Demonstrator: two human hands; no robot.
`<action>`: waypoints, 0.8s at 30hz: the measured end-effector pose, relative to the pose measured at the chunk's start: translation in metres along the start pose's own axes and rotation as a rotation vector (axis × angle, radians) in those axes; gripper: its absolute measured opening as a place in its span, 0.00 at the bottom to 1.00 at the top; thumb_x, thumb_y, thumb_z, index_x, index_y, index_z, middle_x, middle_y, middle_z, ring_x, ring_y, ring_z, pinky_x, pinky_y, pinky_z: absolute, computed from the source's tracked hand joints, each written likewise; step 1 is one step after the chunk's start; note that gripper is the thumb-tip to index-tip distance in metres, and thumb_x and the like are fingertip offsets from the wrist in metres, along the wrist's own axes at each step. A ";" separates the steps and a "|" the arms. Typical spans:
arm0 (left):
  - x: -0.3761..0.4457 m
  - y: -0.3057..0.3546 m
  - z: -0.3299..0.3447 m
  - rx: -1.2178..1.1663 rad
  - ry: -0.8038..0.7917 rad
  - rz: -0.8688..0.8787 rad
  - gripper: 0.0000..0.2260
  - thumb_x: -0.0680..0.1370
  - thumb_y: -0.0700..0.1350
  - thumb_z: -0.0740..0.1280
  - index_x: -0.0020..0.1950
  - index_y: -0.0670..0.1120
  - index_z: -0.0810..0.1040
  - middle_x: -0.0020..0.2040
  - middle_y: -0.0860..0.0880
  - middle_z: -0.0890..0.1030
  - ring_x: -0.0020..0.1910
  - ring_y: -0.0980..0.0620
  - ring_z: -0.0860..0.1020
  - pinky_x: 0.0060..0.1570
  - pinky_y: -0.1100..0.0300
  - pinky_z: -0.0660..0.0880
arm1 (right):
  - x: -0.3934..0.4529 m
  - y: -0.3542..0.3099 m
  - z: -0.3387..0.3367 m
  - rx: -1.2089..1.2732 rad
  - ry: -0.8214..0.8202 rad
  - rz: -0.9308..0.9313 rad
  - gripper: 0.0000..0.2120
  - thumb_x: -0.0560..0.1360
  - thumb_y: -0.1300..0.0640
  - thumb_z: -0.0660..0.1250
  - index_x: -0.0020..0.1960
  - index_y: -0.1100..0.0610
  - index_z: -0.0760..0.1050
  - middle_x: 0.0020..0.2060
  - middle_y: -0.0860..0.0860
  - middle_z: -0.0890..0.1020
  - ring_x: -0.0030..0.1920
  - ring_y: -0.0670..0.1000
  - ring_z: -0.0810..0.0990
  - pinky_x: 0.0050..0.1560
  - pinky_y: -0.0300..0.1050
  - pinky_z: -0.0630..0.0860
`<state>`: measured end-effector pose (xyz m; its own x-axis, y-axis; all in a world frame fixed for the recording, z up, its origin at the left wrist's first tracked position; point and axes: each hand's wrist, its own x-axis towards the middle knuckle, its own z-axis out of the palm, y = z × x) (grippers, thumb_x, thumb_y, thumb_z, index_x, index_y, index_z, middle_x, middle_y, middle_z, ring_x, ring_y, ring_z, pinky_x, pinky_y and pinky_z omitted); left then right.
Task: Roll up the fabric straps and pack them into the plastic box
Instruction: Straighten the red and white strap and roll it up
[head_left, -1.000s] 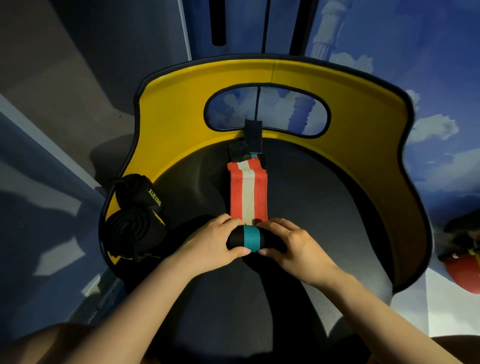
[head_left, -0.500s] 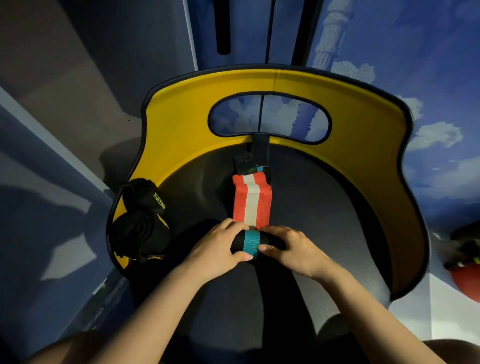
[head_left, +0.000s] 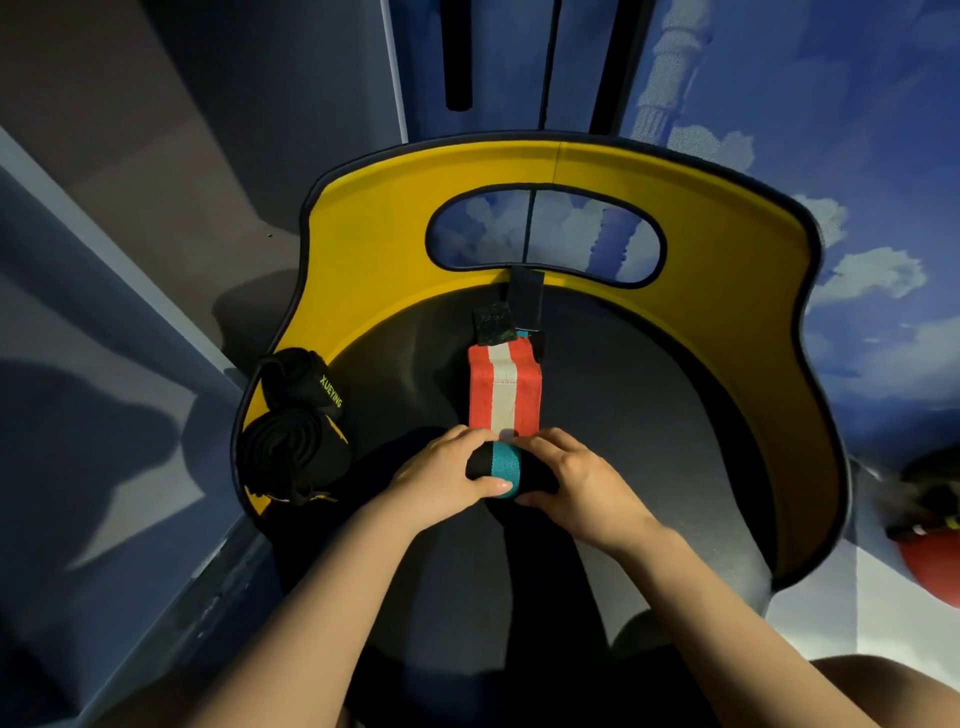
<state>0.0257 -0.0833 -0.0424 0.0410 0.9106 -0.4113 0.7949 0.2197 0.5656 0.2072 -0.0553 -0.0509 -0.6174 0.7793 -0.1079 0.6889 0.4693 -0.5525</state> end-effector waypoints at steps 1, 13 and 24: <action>0.001 0.001 -0.001 0.008 -0.002 -0.004 0.26 0.75 0.55 0.67 0.71 0.55 0.64 0.68 0.54 0.65 0.67 0.51 0.67 0.62 0.54 0.70 | 0.002 0.000 -0.002 0.014 -0.019 0.017 0.33 0.71 0.54 0.72 0.73 0.49 0.62 0.65 0.47 0.70 0.63 0.50 0.72 0.64 0.43 0.72; -0.002 0.005 0.000 0.292 0.120 0.115 0.29 0.74 0.48 0.70 0.71 0.51 0.62 0.68 0.52 0.63 0.66 0.49 0.68 0.62 0.52 0.72 | 0.021 -0.009 -0.012 0.050 -0.166 0.154 0.31 0.74 0.54 0.69 0.73 0.53 0.62 0.65 0.51 0.69 0.65 0.51 0.70 0.66 0.41 0.66; 0.011 0.007 -0.022 0.165 -0.141 0.039 0.34 0.74 0.52 0.69 0.76 0.50 0.57 0.75 0.49 0.59 0.73 0.48 0.61 0.67 0.52 0.65 | 0.012 -0.013 -0.015 -0.216 -0.131 0.044 0.39 0.70 0.45 0.71 0.75 0.49 0.56 0.68 0.50 0.66 0.67 0.52 0.68 0.64 0.47 0.72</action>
<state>0.0181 -0.0640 -0.0271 0.1484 0.8567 -0.4939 0.8788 0.1148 0.4632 0.1965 -0.0463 -0.0326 -0.6192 0.7469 -0.2424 0.7728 0.5247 -0.3571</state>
